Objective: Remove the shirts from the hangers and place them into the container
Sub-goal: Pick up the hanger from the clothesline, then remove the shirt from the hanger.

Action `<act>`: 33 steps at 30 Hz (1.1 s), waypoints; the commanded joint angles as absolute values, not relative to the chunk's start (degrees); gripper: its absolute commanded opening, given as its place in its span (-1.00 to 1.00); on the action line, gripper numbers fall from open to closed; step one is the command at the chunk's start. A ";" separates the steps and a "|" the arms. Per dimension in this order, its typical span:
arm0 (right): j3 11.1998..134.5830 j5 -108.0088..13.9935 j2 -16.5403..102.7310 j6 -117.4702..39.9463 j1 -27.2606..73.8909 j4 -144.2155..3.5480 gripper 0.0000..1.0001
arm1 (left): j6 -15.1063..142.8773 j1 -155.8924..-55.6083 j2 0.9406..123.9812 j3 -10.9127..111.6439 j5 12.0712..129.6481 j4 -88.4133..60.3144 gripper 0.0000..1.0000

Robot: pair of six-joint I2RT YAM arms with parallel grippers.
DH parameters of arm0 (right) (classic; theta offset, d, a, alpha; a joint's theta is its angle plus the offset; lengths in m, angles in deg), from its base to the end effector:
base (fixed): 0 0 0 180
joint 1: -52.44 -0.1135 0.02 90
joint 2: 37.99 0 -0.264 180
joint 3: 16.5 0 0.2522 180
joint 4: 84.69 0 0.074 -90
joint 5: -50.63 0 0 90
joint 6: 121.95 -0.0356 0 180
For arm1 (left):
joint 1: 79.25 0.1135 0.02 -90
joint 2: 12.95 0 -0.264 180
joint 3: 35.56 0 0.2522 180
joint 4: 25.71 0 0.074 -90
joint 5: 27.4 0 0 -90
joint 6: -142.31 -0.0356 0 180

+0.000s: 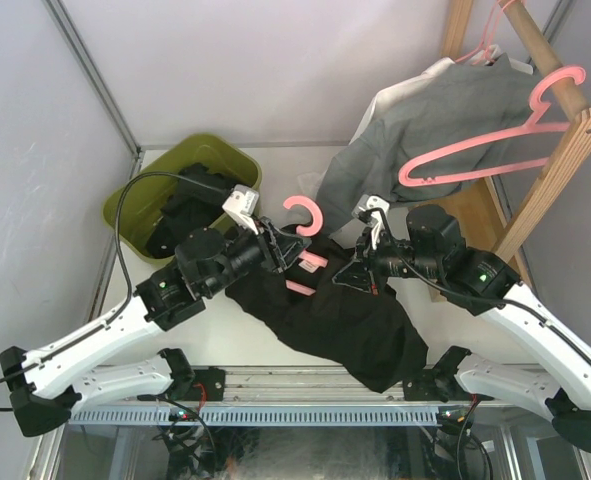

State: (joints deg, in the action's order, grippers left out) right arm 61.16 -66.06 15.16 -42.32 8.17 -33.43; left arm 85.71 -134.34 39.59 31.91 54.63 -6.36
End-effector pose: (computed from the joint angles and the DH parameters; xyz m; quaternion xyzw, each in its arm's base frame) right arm 0.1218 0.1410 0.3818 -0.3573 0.7572 0.4088 0.3631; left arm 0.1254 -0.1711 0.3796 0.0914 0.7279 -0.4363 0.5210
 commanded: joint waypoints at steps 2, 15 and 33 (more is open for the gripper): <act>62.20 -68.93 14.55 -42.85 7.97 -39.02 -1.00 | 78.70 -134.02 41.09 36.43 63.13 -6.06 -0.21; 62.16 -59.80 13.18 -43.29 7.88 -38.32 -0.37 | 75.85 -134.09 38.60 37.16 52.95 1.11 -0.99; 62.27 -32.55 14.47 -64.86 -4.21 -44.50 -0.05 | 82.66 -134.09 38.21 41.27 32.45 13.94 -0.99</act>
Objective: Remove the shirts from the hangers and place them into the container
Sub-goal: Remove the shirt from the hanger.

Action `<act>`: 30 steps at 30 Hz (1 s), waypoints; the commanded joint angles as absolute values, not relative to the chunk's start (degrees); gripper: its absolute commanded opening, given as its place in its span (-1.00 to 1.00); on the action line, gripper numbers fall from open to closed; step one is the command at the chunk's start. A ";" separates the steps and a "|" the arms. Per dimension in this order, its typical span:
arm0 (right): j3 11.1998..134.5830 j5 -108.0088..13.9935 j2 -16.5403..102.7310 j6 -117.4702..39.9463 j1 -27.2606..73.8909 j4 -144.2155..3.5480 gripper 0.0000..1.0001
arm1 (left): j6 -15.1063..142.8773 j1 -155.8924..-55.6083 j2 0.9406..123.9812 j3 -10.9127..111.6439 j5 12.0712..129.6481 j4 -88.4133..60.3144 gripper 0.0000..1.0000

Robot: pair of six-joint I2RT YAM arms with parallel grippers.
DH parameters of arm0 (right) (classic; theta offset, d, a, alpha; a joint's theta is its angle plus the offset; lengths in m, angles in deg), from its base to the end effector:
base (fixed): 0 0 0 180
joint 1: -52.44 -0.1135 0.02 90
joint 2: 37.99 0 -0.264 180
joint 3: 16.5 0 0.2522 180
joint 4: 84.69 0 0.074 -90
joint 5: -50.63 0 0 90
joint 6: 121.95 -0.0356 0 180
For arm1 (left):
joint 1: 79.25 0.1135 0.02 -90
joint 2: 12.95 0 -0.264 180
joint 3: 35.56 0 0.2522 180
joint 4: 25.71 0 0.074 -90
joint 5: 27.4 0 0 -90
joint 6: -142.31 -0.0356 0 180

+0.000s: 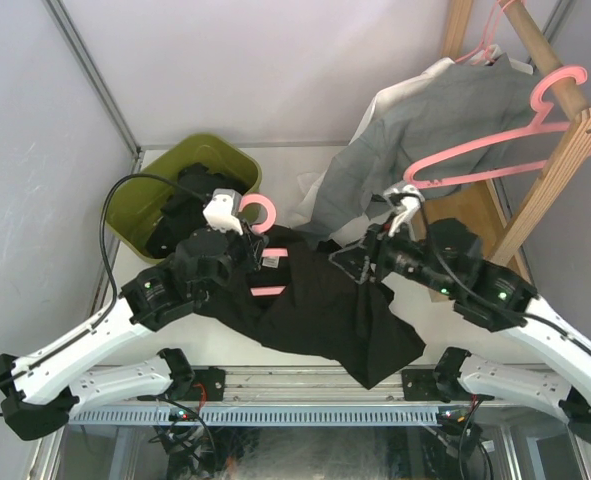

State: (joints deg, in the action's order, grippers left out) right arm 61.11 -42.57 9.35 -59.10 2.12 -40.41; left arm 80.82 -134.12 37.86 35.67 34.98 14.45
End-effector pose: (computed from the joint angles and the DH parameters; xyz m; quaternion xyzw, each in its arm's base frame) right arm 0.1040 0.1284 0.4083 -0.1750 0.7683 0.4022 0.4662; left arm 0.1222 -0.1450 0.3705 0.0473 0.8046 -0.2259 0.5471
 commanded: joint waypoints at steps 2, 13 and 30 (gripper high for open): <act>63.10 -27.01 18.12 -66.34 -8.64 -44.43 0.00 | 82.85 -134.09 38.61 41.75 33.27 14.24 -0.99; 69.32 -4.93 32.62 -71.42 -15.37 -39.23 0.38 | 83.83 -135.84 40.55 44.22 32.65 17.13 -0.99; 68.80 8.31 28.80 -70.37 -7.11 -32.29 -1.00 | 71.85 -139.45 39.95 43.62 27.90 22.07 -0.99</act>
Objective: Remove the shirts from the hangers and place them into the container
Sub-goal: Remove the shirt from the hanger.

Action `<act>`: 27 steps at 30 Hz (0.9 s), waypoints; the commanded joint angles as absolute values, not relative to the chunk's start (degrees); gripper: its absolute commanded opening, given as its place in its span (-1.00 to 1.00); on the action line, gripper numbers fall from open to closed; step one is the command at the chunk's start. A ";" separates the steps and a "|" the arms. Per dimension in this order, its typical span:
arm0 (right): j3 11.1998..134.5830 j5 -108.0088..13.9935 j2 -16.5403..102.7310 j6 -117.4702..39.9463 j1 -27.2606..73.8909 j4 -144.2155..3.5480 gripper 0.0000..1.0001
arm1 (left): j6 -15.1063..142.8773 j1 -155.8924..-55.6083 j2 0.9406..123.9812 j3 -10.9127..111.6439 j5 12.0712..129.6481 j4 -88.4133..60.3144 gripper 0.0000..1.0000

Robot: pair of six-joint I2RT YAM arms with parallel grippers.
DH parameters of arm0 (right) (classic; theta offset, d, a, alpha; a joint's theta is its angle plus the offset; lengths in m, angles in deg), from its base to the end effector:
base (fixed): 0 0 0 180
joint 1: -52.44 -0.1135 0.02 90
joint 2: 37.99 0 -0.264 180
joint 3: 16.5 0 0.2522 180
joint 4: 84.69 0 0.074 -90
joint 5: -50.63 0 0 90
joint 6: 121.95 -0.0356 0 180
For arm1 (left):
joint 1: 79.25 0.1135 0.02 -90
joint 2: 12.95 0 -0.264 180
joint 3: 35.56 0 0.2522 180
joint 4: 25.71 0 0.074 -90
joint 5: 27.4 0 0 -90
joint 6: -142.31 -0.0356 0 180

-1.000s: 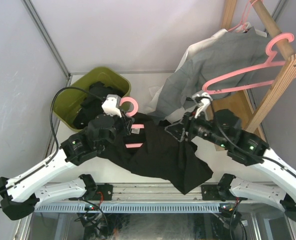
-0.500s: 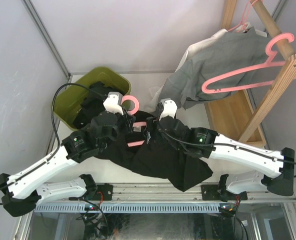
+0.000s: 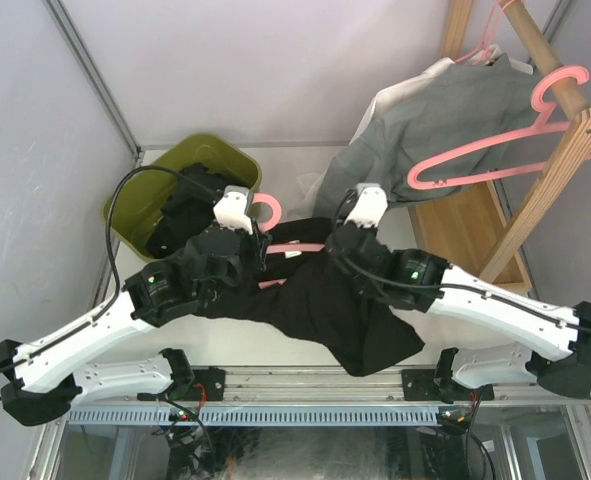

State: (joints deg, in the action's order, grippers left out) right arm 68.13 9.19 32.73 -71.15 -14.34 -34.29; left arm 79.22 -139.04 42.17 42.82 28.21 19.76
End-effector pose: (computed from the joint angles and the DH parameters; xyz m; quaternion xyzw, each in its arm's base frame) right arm 0.1255 0.2248 0.3653 -0.0142 0.8346 0.1067 0.5402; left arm 0.1162 -0.1596 0.3906 0.0663 0.8072 -0.1873 0.5558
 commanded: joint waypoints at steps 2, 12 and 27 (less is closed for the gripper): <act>68.18 4.06 28.27 -70.77 -3.90 -30.26 -1.00 | 70.38 -139.42 38.55 42.74 28.21 21.46 -0.99; 62.67 -15.13 26.14 -66.22 2.52 -29.67 -0.93 | 72.02 -139.44 33.25 39.76 21.79 19.39 -0.99; 60.63 -39.29 14.67 -68.96 5.13 -38.80 -1.00 | 70.67 -140.49 36.30 40.77 16.10 21.17 -0.99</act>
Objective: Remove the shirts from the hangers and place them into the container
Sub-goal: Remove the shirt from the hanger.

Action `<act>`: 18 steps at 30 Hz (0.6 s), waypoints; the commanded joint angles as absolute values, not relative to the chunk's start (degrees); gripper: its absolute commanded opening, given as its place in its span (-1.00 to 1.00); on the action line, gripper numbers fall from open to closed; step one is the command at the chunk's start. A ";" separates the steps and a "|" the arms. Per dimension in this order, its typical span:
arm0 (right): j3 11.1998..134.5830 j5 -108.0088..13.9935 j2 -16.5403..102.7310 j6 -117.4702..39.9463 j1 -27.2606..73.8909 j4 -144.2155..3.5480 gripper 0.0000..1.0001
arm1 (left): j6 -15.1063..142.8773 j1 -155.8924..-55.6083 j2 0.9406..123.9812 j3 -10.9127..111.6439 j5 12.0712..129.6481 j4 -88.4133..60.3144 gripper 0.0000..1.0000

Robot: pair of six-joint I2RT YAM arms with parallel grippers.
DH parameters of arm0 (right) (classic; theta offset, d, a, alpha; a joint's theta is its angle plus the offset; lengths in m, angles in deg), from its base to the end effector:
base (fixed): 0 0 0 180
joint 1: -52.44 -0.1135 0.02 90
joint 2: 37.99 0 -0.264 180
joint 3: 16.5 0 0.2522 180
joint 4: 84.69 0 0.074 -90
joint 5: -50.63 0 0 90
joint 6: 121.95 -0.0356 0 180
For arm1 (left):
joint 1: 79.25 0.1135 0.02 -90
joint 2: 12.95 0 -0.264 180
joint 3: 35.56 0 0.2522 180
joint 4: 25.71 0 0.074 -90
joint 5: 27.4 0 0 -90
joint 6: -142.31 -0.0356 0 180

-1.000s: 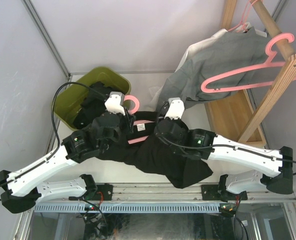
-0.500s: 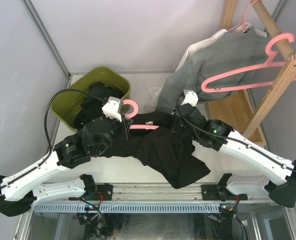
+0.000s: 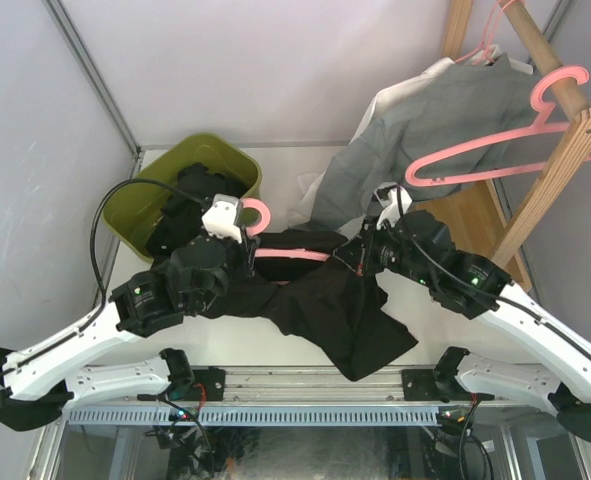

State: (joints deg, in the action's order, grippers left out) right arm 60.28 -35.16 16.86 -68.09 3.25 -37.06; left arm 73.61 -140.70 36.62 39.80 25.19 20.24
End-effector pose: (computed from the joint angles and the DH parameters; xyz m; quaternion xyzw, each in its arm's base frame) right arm 0.1331 0.1501 0.3761 -0.0767 0.8428 0.3375 0.4121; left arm 0.1011 -0.1406 0.3889 0.0942 0.7925 -0.1611 0.5807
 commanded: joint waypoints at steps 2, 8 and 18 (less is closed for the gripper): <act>60.65 -36.50 15.06 -68.75 5.52 -34.85 -1.00 | 73.05 -140.51 35.43 40.62 13.97 21.17 -0.99; 60.62 -32.07 17.85 -67.03 7.48 -24.51 -1.00 | 74.83 -140.51 30.15 36.89 13.97 15.45 -0.99; 58.86 -33.06 14.68 -68.49 13.66 -29.08 -1.00 | 65.57 -140.50 28.40 35.08 29.53 11.28 -0.99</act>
